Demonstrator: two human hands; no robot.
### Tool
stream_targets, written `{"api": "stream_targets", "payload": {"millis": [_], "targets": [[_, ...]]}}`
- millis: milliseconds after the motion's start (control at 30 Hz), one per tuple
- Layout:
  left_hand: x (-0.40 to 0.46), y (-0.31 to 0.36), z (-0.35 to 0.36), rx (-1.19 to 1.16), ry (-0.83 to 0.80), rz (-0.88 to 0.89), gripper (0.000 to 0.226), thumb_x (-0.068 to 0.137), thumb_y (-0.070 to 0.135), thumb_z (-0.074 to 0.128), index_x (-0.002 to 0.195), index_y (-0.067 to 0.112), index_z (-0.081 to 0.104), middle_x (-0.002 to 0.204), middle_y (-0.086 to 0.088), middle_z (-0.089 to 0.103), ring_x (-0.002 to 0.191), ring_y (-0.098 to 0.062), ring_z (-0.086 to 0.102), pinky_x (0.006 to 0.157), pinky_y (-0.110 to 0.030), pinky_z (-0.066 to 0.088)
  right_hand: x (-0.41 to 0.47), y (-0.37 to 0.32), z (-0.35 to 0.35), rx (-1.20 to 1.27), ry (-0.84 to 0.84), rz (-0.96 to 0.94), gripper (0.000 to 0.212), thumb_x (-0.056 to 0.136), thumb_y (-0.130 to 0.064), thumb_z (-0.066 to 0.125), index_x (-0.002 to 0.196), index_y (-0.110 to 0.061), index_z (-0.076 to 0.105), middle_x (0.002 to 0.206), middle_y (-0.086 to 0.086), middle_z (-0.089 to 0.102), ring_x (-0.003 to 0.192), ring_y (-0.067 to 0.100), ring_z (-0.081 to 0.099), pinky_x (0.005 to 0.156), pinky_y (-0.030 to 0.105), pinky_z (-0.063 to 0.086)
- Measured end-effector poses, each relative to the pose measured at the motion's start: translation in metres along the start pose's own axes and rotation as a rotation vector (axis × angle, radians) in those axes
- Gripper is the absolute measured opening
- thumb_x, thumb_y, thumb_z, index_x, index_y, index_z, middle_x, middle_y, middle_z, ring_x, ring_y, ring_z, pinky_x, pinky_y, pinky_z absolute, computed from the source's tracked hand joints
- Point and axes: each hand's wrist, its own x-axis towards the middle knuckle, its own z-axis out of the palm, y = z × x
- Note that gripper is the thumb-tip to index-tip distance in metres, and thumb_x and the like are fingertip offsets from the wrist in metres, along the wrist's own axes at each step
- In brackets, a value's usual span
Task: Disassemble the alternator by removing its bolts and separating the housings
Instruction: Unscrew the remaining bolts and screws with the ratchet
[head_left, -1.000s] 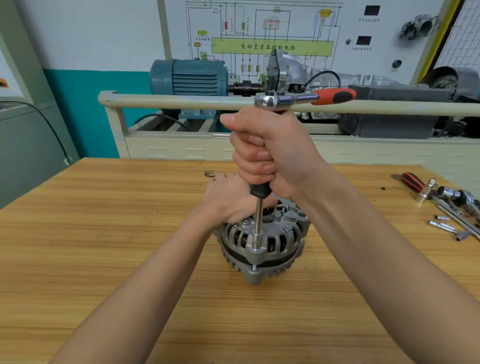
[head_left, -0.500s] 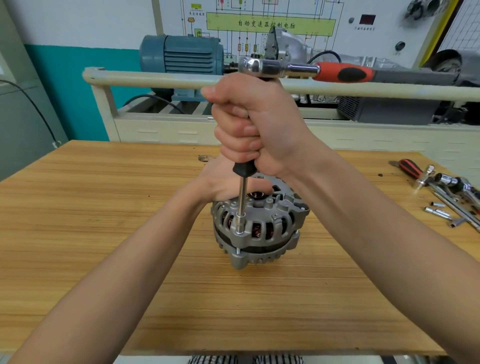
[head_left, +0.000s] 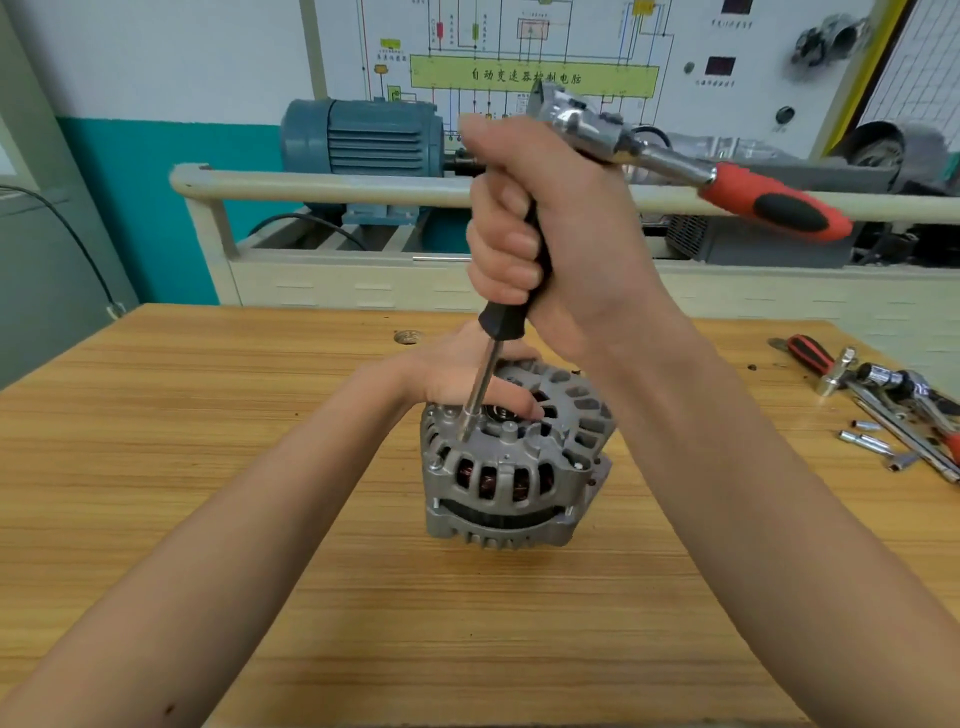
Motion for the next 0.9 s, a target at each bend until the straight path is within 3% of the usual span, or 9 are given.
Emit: {"api": "stream_targets", "payload": {"millis": [67,133,300,367,467,533,633,733,900], "targets": [[0.001,0.006,-0.005,0.054,-0.072,-0.064,0.082,0.064,0.062,0.063,0.139,0.033,0.047,0.149,0.007,0.037,0.139,-0.018,0.028,0.115,-0.046,0.026,-0.002,-0.014,-0.011,0.002,0.046,-0.023,0.048,0.096,-0.014,0.051,0.051,-0.014,0.031,0.037,-0.005,0.03,0.03,0.01,0.023,0.036,0.018,0.022],[0.002,0.006,-0.007,0.048,-0.092,-0.125,0.078,0.069,0.058,0.071,0.14,0.04,0.043,0.152,0.013,0.026,0.141,-0.016,0.021,0.116,-0.047,0.022,-0.008,-0.022,-0.022,-0.024,0.085,-0.006,0.049,0.095,-0.015,0.051,0.05,-0.015,0.032,0.037,-0.005,0.029,0.031,0.01,0.022,0.036,0.018,0.021],[-0.006,0.012,-0.003,0.028,0.157,-0.194,0.079,0.07,0.05,0.079,0.139,0.024,0.048,0.142,0.008,0.046,0.13,-0.012,0.042,0.099,-0.025,0.032,-0.027,-0.02,-0.037,-0.013,0.159,0.025,0.052,0.093,-0.015,0.051,0.044,-0.019,0.035,0.037,-0.005,0.028,0.031,0.01,0.022,0.036,0.018,0.021],[-0.012,0.02,0.004,0.064,0.23,-0.201,0.068,0.075,0.049,0.075,0.134,0.022,0.053,0.127,0.009,0.055,0.113,-0.009,0.052,0.09,-0.023,0.036,-0.031,-0.015,-0.037,-0.033,0.18,0.029,0.051,0.093,-0.014,0.052,0.044,-0.018,0.035,0.038,-0.004,0.029,0.031,0.011,0.023,0.036,0.019,0.022],[-0.018,0.032,0.02,0.06,0.259,-0.136,0.034,0.086,0.041,0.067,0.108,0.016,0.062,0.09,0.006,0.061,0.076,-0.008,0.054,0.064,-0.023,0.04,-0.034,-0.01,-0.035,-0.02,0.201,0.032,0.052,0.093,-0.013,0.052,0.044,-0.018,0.035,0.038,-0.003,0.028,0.031,0.011,0.022,0.036,0.019,0.021],[-0.02,0.037,0.03,0.028,0.263,-0.121,0.027,0.09,0.035,0.062,0.103,0.012,0.06,0.092,-0.003,0.062,0.085,-0.021,0.057,0.076,-0.036,0.048,-0.034,-0.009,-0.032,0.007,0.21,0.034,0.051,0.093,-0.013,0.051,0.046,-0.017,0.034,0.038,-0.003,0.028,0.031,0.011,0.022,0.037,0.019,0.021],[-0.023,0.034,0.039,0.005,0.317,-0.114,0.016,0.096,0.032,0.052,0.105,0.019,0.054,0.102,-0.001,0.054,0.103,-0.028,0.054,0.097,-0.049,0.041,-0.033,-0.007,-0.029,0.026,0.214,0.036,0.05,0.093,-0.013,0.052,0.048,-0.016,0.033,0.039,-0.003,0.028,0.032,0.011,0.022,0.037,0.019,0.021],[-0.025,0.031,0.042,-0.005,0.384,-0.115,0.015,0.098,0.035,0.048,0.106,0.025,0.054,0.104,0.004,0.052,0.104,-0.022,0.052,0.1,-0.049,0.038,-0.032,-0.004,-0.025,0.017,0.216,0.038,0.05,0.093,-0.013,0.053,0.046,-0.017,0.035,0.039,-0.003,0.029,0.033,0.011,0.023,0.037,0.02,0.023],[-0.022,0.027,0.043,0.062,0.402,-0.128,0.021,0.099,0.036,0.043,0.104,0.019,0.054,0.109,0.0,0.057,0.108,-0.022,0.05,0.099,-0.047,0.037,-0.028,0.001,-0.017,-0.033,0.282,0.072,0.049,0.092,-0.011,0.054,0.049,-0.016,0.033,0.04,-0.002,0.028,0.034,0.012,0.023,0.037,0.019,0.023]]}}
